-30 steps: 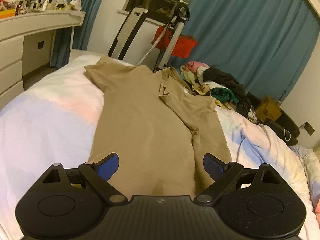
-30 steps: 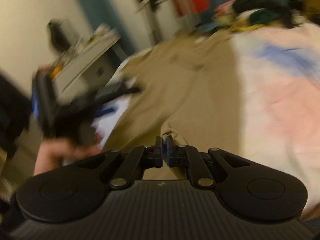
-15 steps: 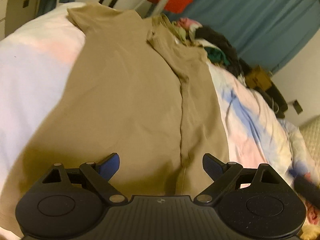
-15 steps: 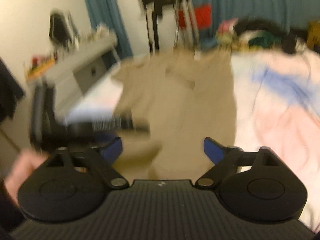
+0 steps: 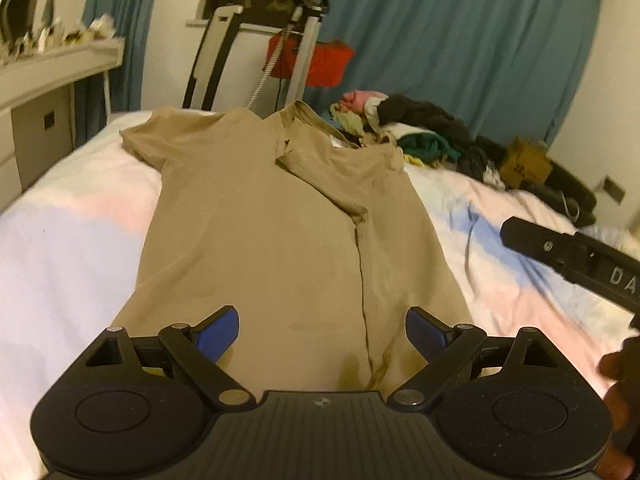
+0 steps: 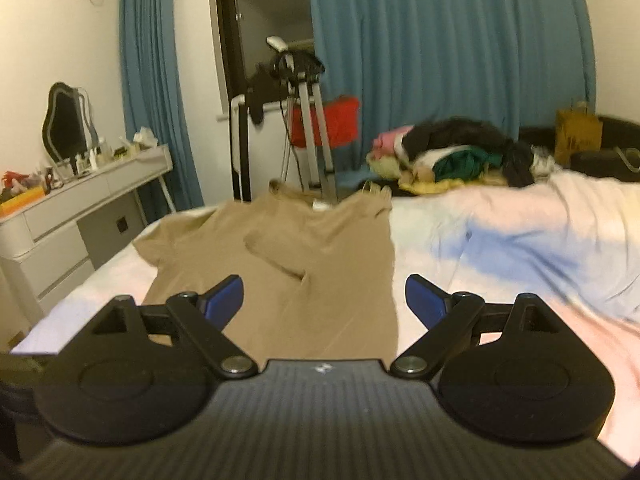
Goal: Fold clothes
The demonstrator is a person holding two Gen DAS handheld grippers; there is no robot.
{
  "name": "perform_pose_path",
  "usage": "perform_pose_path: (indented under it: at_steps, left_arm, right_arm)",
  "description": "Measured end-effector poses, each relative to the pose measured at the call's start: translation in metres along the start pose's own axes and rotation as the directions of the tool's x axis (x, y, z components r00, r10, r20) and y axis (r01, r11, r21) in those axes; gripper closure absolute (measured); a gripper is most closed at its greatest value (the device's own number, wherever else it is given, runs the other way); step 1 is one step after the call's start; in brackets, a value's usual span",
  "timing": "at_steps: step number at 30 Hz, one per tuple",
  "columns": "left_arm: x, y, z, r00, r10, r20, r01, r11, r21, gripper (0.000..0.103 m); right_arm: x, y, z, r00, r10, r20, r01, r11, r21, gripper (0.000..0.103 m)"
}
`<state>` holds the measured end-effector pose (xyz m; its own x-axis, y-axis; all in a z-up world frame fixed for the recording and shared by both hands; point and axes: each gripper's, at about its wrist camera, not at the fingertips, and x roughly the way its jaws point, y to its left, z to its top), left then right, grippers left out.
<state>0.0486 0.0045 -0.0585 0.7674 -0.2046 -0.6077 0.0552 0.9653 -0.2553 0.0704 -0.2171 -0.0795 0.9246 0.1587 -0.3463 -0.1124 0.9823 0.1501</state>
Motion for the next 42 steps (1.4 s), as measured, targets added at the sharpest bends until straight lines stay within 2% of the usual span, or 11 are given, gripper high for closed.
perform_pose_path:
  at_steps: [4, 8, 11, 16, 19, 25, 29, 31, 33, 37, 42]
  left_arm:
    - [0.021, 0.026, 0.025, 0.999, 0.038, -0.011, -0.039, 0.996, -0.079, 0.011]
    - [0.056, 0.07, 0.059, 0.992, 0.117, -0.036, -0.122, 0.975, -0.187, 0.011]
    - [0.086, 0.116, 0.083, 0.987, 0.154, -0.052, -0.163, 0.932, -0.325, 0.011]
    - [0.14, 0.198, 0.107, 0.981, 0.193, -0.007, -0.167, 0.831, -0.531, 0.009]
    - [0.161, 0.219, 0.123, 0.975, 0.183, 0.128, -0.083, 0.829, -0.553, 0.001]
    - [0.204, 0.238, 0.161, 0.97, 0.197, 0.142, -0.098, 0.854, -0.511, 0.006]
    - [0.232, 0.25, 0.187, 0.967, 0.205, 0.151, -0.109, 0.869, -0.482, 0.027]
    - [0.246, 0.256, 0.2, 0.965, 0.209, 0.156, -0.114, 0.876, -0.468, 0.062]
    - [0.26, 0.261, 0.212, 0.964, 0.213, 0.161, -0.12, 0.884, -0.452, 0.085]
    - [0.243, 0.233, 0.23, 0.946, 0.245, 0.21, -0.171, 0.932, -0.319, 0.095]
    - [0.21, 0.166, 0.254, 0.913, 0.282, 0.294, -0.249, 0.957, -0.146, 0.096]
  right_arm:
    - [0.013, 0.014, 0.013, 0.999, -0.045, 0.023, 0.046, 0.998, -0.045, 0.014]
    - [0.036, 0.012, 0.016, 0.999, -0.052, 0.001, 0.052, 0.999, 0.014, 0.014]
    - [0.046, 0.005, 0.001, 0.999, -0.051, -0.008, 0.052, 0.998, 0.025, 0.014]
    - [0.064, -0.008, -0.019, 0.998, -0.029, -0.053, 0.032, 0.999, 0.044, 0.014]
    - [0.078, -0.017, -0.028, 0.997, 0.022, -0.069, -0.014, 0.992, 0.122, 0.014]
    - [0.109, -0.024, -0.043, 0.993, 0.058, -0.104, -0.038, 0.982, 0.188, 0.014]
    - [0.125, -0.028, -0.049, 0.991, 0.062, -0.118, -0.037, 0.977, 0.21, 0.014]
    - [0.133, -0.03, -0.052, 0.991, 0.074, -0.113, -0.046, 0.972, 0.232, 0.014]
    - [0.14, -0.034, -0.055, 0.988, 0.095, -0.119, -0.061, 0.963, 0.264, 0.014]
    - [0.138, -0.034, -0.053, 0.988, 0.125, -0.091, -0.096, 0.957, 0.274, 0.014]
    - [0.126, -0.031, -0.046, 0.992, 0.088, -0.089, -0.064, 0.967, 0.248, 0.014]
